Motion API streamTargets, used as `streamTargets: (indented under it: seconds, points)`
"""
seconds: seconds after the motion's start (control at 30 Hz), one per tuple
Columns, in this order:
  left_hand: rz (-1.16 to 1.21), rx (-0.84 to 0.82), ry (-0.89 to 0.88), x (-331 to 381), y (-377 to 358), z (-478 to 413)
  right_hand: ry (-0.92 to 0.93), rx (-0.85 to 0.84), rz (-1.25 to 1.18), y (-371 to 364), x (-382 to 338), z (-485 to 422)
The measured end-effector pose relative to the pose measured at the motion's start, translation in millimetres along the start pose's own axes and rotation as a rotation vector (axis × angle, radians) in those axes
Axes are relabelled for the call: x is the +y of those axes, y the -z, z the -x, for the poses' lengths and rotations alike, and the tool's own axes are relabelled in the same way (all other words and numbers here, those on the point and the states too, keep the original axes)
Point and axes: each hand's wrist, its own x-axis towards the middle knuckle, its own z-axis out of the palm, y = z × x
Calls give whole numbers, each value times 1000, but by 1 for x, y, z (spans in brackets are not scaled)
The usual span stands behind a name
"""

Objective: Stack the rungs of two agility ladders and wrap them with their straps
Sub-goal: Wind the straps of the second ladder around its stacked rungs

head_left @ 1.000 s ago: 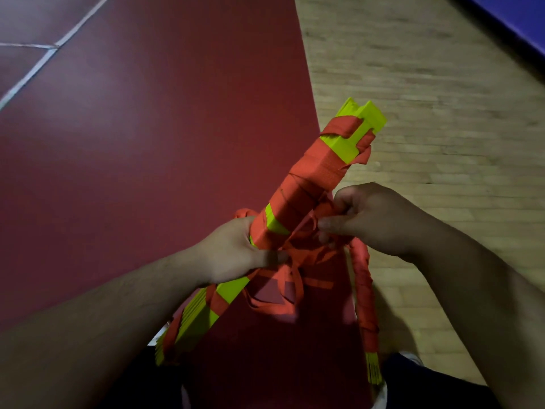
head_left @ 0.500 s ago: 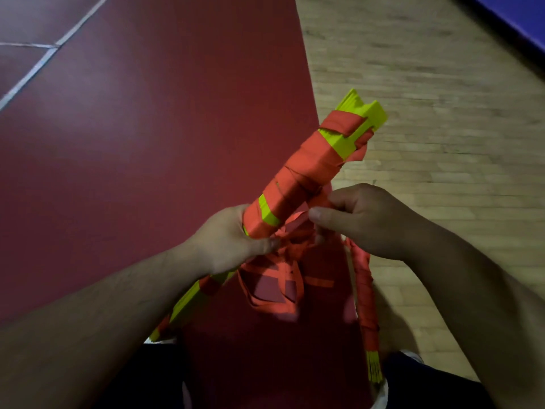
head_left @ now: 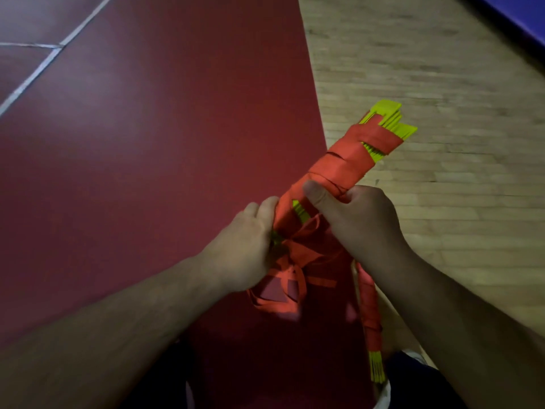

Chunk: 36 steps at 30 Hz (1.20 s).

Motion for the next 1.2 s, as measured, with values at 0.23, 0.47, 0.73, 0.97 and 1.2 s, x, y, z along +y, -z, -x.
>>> streamTargets:
  seconds: [0.23,0.47,0.73,0.97,1.2]
  points:
    - [20,77,-5,6,7,-4,-38,49,-190,3,1,-2]
    - [808,-324,130,6,26,-1,82,-45,-271,13,-7,4]
    - [1150,-519,197,5,17,7,177,-314,-430,16,-6,-3]
    - [1012,-384,75,0,16,3,201,-566,-34,40,-2,-19]
    - [667,-223,129,-1,8,-1,201,-551,102,37,6,-21]
